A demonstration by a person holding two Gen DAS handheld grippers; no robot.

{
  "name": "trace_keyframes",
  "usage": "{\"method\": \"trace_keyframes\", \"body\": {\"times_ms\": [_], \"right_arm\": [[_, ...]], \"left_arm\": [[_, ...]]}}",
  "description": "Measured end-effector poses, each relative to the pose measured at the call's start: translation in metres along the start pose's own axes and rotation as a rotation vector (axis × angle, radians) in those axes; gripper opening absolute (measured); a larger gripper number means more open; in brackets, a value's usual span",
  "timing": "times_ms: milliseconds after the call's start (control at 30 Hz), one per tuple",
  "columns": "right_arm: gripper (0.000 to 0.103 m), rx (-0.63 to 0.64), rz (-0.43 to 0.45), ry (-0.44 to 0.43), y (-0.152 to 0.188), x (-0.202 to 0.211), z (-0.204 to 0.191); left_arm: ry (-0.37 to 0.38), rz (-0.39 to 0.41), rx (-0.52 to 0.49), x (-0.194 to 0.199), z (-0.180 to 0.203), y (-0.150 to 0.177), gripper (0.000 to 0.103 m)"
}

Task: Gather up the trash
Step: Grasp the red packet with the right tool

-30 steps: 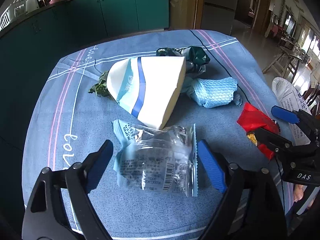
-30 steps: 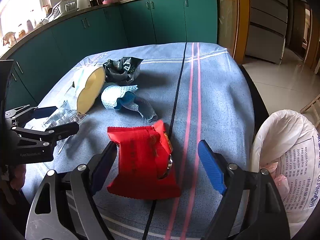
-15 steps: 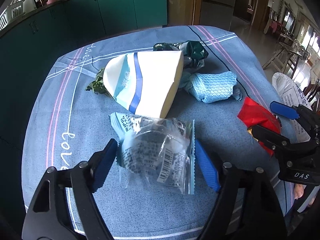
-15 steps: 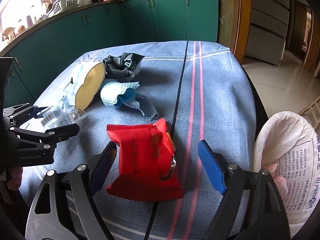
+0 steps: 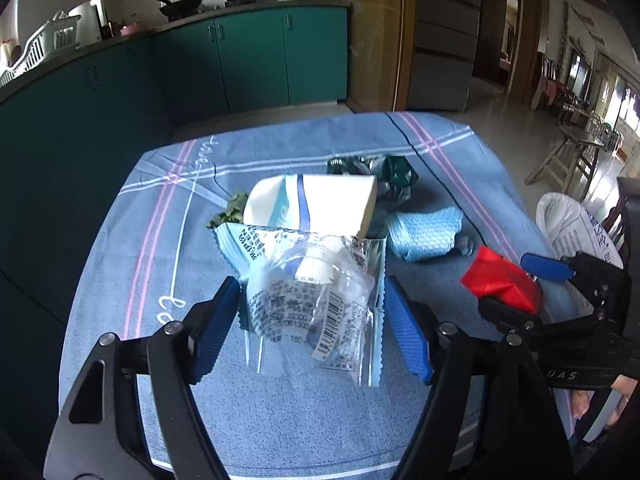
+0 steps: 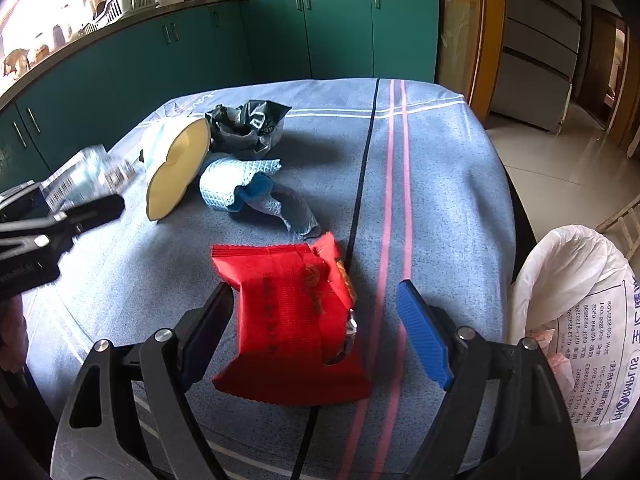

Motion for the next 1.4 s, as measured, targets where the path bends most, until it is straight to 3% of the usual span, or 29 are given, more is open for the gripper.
{"method": "trace_keyframes", "body": {"times_ms": [200,467,1067,1400], "right_arm": [[0.081,-0.002,-0.016,0.006,0.001,-0.003,0.001],[0.056,0.050,-0.006,0.020,0.001,0.000,-0.007],[0.054,0.042,0.064,0.010,-0.003,0.016,-0.010],[0.054,0.023,0.149,0.042,-0.006,0.048,0.002]], "left_arm": [[-0.032,0.031,0.006,0.007,0.001,-0.001,0.074],[-0.047,0.031,0.006,0.004,-0.005,0.000,0.074],[-0.094,0.049,0.006,0.005,-0.007,0.000,0.074],[-0.102,0.060,0.010,0.009,-0.006,0.000,0.074]]}}
Point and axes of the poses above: each gripper's, at about its wrist camera, not at the fingertips, and x roughly against the way its jaws point, z to its right, y to its underside, the point moved 5 cm from there along -x, roughly the way its jaws point, and after that the axes turned 2 degrees about -y, right-handed, at the moved point
